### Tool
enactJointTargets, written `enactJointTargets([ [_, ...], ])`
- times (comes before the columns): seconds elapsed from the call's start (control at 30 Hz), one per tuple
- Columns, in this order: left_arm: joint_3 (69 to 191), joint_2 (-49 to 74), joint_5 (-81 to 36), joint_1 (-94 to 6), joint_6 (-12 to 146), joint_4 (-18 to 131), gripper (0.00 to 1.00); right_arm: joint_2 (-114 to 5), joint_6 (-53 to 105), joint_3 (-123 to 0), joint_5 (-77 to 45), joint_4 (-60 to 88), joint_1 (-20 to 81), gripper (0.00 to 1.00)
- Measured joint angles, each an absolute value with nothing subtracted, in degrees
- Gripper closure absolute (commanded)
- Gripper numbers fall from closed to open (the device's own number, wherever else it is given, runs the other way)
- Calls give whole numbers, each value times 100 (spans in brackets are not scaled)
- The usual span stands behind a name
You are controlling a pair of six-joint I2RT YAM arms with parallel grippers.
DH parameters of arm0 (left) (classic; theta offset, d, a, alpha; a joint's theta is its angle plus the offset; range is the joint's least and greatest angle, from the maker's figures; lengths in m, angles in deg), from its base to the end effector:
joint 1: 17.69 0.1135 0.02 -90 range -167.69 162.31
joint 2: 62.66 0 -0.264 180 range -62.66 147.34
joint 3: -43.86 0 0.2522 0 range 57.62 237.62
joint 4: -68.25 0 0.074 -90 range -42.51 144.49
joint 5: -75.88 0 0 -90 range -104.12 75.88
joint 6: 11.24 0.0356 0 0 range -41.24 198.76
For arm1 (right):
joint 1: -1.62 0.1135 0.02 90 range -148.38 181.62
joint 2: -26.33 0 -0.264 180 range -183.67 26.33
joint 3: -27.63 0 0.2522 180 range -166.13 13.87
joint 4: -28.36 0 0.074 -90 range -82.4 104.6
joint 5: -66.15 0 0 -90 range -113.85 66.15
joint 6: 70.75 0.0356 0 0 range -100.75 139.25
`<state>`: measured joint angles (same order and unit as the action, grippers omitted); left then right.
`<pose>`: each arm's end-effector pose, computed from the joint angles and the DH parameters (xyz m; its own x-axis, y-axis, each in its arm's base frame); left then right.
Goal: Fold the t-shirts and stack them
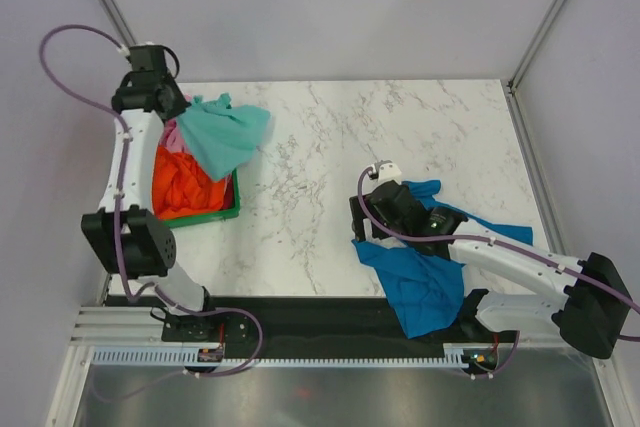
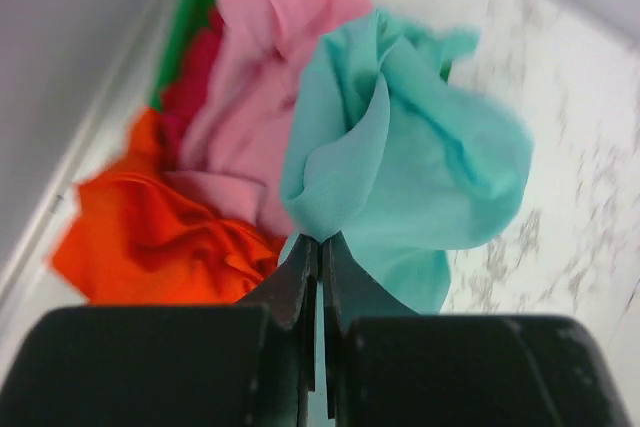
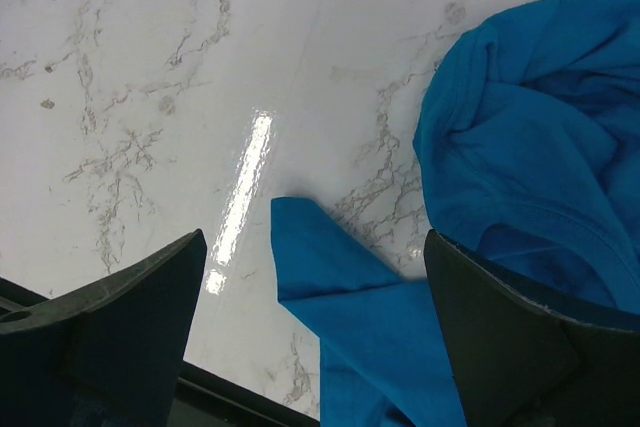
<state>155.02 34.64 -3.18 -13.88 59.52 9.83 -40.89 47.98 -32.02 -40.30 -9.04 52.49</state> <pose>0.3748 0.0317 0.3593 -0.5950 -0.3639 -0.7166 -0.4197 0.9011 -0.1091 0.1620 0.1831 0.2473 -0.6879 -0.1151 -0.7166 -0.3271 0.9305 0.1646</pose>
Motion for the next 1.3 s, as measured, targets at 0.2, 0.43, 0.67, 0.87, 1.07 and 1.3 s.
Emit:
enactJointTargets([
  [0.2, 16770, 2148, 673, -1064, 6002, 1005, 98, -4091, 4809, -3121, -4021, -886, 5249, 2],
  [0.43, 17109, 1252, 1293, -1064, 6087, 1370, 98, -4126, 4840, -3079, -3957, -810, 5249, 2],
  [0.67, 15817, 2353, 485, -1049, 6096, 1564, 98, -4117, 4864, -2931, -3920, -772, 5249, 2],
  [0.87, 15692, 3237, -444, -1161, 6133, 1433, 98, -4115, 4905, -2863, -3914, -744, 5249, 2],
  [1.07, 15395, 3202, -626, -1220, 6146, 1599, 23, -4146, 4910, -2863, -3870, -663, 5249, 2],
  [1.3, 13883, 2609, -206, -1982, 6013, 1459, 5, -4338, 4962, -2811, -3743, -458, 5249, 2],
])
